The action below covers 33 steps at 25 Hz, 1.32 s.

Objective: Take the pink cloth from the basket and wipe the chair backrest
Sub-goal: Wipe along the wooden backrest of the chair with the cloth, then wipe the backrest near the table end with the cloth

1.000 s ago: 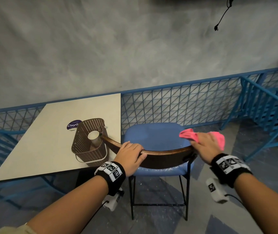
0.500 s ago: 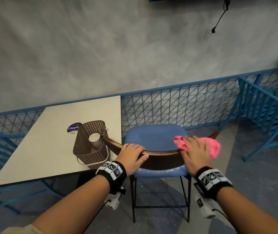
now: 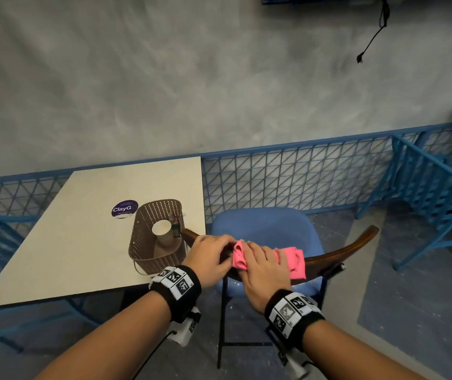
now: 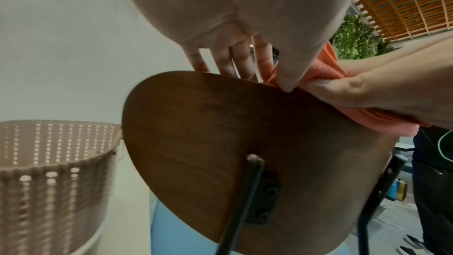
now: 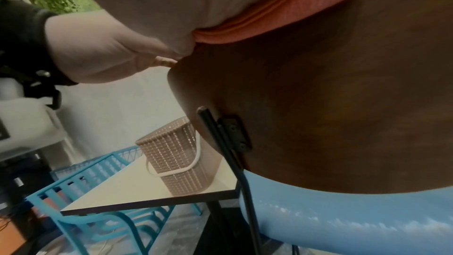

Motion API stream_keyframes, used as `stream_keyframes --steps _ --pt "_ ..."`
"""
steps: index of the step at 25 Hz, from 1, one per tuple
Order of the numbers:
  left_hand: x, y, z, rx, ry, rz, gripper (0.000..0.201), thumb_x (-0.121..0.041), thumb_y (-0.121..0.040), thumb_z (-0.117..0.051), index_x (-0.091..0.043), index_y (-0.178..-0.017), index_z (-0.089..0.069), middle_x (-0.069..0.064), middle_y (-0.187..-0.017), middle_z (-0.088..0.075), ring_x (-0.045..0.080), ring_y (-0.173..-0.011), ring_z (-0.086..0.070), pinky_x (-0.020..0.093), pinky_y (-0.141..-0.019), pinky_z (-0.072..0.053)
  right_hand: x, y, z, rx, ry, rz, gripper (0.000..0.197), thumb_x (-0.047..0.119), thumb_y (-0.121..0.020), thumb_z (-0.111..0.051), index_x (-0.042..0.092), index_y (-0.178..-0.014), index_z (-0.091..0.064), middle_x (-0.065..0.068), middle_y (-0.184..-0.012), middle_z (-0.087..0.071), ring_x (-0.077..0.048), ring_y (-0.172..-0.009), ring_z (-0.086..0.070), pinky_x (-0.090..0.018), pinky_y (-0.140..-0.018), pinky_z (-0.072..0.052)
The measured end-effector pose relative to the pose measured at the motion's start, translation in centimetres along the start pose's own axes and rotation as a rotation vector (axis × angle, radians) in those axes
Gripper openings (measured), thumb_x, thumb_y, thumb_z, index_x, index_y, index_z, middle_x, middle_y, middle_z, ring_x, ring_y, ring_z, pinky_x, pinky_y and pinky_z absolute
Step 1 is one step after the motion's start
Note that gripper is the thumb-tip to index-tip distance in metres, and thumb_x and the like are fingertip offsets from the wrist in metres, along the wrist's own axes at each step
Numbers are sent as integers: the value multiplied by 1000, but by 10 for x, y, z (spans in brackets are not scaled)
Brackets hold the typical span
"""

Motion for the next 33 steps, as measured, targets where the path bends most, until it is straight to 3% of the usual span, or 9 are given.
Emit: stream_keyframes --steps 3,7,13,17,21,24,27,30,33 --pt "28 8 17 -13 73 0 30 -38 -86 -61 -27 -114 -58 -8 -106 -69 13 -98 -62 37 -91 -48 33 -15 -8 44 8 7 64 45 -89 -45 18 -146 -37 -3 -137 -55 -28 -111 -55 -51 -94 -42" --pt "64 17 39 -53 160 92 30 -27 -88 -62 -28 -117 -58 -7 -110 -68 11 -103 -61 31 -92 -49 73 -42 -20 78 38 40 70 41 -84 -56 14 -146 -37 -9 -138 -55 -31 -106 -57 -51 -87 -44" --pt "112 30 62 -34 167 246 37 -14 -87 -58 -22 -124 -60 0 -117 -69 16 -107 -63 30 -92 -50 123 -90 -31 193 90 113 69 34 -85 -42 20 -150 -23 -8 -153 -37 -34 -119 -48 -50 -93 -36" --pt "141 41 69 -57 258 299 39 -27 -83 -62 -26 -122 -60 -5 -116 -69 11 -104 -65 36 -92 -53 138 -121 -34 275 83 183 53 37 -91 -40 29 -143 -32 -3 -146 -42 -31 -123 -44 -50 -93 -36" --pt "177 49 83 -147 260 333 69 -30 -77 -78 -29 -138 -46 -9 -136 -56 5 -122 -53 26 -105 -43 162 -152 -36 396 -25 199 40 39 -95 -38 36 -135 -42 -4 -135 -50 -30 -123 -42 -53 -98 -35" --pt "200 52 95 -215 365 363 47 -22 -80 -80 -26 -122 -60 -6 -118 -67 7 -107 -62 26 -96 -49 186 -176 -41 490 -167 245 27 37 -98 -40 35 -124 -48 -5 -121 -62 -29 -114 -54 -49 -94 -41" --pt "224 56 101 -294 496 465 24 -11 -84 -74 -23 -102 -66 -5 -91 -73 8 -83 -68 29 -82 -55 206 -192 -45 536 -268 292 17 35 -99 -43 26 -111 -50 -6 -102 -66 -28 -93 -62 -38 -79 -46" --pt "249 60 103 -337 490 579 17 -8 -86 -70 -23 -91 -66 -4 -79 -68 7 -69 -58 26 -70 -47 213 -208 -52 599 -281 259 27 32 -91 -58 22 -115 -50 -7 -100 -67 -27 -88 -63 -29 -71 -44" --pt "270 62 100 -312 461 706 9 -18 -87 -70 -20 -95 -67 -3 -83 -68 10 -72 -60 18 -62 -43 202 -222 -66 712 -207 179 45 21 -79 -68 22 -121 -53 -8 -109 -68 -27 -93 -66 -28 -71 -50"
Point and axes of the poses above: each hand's wrist, its own y-axis away from the middle knuckle, its own z-axis out of the back of the hand, x = y × z, the point moved 4 cm from there along -y, towards the middle knuckle
